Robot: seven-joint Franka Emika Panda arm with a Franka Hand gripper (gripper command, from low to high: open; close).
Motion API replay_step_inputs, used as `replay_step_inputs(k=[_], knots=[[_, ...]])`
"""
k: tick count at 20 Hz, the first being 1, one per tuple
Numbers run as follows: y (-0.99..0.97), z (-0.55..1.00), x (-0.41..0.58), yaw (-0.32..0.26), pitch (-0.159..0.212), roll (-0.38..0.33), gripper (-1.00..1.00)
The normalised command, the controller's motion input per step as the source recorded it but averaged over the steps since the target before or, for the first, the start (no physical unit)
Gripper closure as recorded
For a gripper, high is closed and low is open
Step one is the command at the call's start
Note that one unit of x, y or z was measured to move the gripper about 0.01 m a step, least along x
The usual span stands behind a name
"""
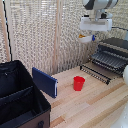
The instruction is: Gently stretch your hand towards the oven tray's handle, obtaining a firm grip, and draw it cautiously out of the oven. Transition your grip to the hot dog bowl, gingerly seizing the edge, and elevate it from the surface. Hover the bowl over the tray, delicately lower it, and temper your grip, establishing the bowl's equilibrium.
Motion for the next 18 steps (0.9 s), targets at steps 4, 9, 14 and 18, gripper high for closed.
replay_step_inputs(k=[4, 9, 14, 18], knots=[[-0.75, -0.02, -0.033, -0.154, -0.048, 0.02, 1.0], [-0.77, -0.11, -0.046, -0.142, -0.058, 0.025, 1.0], [-0.71, -0.29, -0.041, -0.135, -0.039, 0.027, 1.0], [-0.67, -0.28, -0.101, -0.128, -0.065, 0.014, 1.0]])
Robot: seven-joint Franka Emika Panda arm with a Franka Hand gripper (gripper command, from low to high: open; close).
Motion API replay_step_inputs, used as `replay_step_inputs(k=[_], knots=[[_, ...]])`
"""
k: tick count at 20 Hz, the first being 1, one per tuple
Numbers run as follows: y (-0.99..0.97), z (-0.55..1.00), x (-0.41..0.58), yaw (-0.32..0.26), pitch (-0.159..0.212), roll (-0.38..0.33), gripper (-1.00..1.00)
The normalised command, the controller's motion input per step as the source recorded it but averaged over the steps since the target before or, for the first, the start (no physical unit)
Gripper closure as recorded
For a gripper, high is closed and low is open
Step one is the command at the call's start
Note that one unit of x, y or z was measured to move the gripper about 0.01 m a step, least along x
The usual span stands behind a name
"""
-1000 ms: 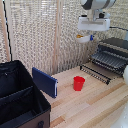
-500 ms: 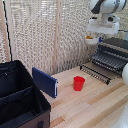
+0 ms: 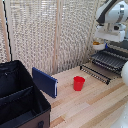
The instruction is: Gently stretch your hand towards the oven tray's handle, obtaining a firm grip, and draw it cautiously out of the oven. Transition your grip to the hot dog bowl, gingerly seizing the edge, and elevate it from the surface. Hover the bowl over the tray, delicately lower it, and temper your grip, establishing the bowl's equilibrium.
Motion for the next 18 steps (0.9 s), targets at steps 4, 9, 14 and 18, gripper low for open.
replay_step_inputs(k=[4, 9, 14, 18], knots=[[-0.65, -0.22, -0.024, -0.085, -0.06, 0.024, 1.0], [-0.39, -0.11, -0.006, -0.008, -0.043, 0.01, 1.0], [-0.02, 0.0, -0.043, 0.0, -0.011, 0.0, 1.0], [0.02, 0.13, 0.021, 0.004, 0.01, -0.012, -1.0]])
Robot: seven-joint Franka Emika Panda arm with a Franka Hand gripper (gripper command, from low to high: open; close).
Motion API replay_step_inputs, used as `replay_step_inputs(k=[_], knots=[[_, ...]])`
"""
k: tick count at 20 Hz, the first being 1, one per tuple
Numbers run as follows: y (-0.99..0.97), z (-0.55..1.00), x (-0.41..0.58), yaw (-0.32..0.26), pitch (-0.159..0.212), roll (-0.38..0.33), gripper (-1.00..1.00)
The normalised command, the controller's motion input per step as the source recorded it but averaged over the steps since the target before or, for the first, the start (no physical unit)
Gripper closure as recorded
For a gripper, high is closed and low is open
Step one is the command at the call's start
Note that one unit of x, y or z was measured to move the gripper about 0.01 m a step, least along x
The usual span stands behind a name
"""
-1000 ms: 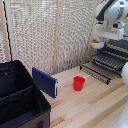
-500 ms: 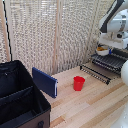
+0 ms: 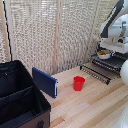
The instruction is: Gently stretch your hand towards the oven tray's handle, obtaining a firm grip, and draw it cautiously out of the oven. Transition your grip to the hot dog bowl, gingerly seizing the edge, and elevate it from the surface. Hover the bowl over the tray, delicately lower it, and temper your grip, establishing the bowl's equilibrium.
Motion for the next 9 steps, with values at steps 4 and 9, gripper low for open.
replay_step_inputs(k=[4, 9], knots=[[0.0, 0.43, 0.226, 0.029, 0.029, -0.017, -1.0], [0.02, 0.77, 0.206, -0.017, 0.054, -0.029, -1.0]])
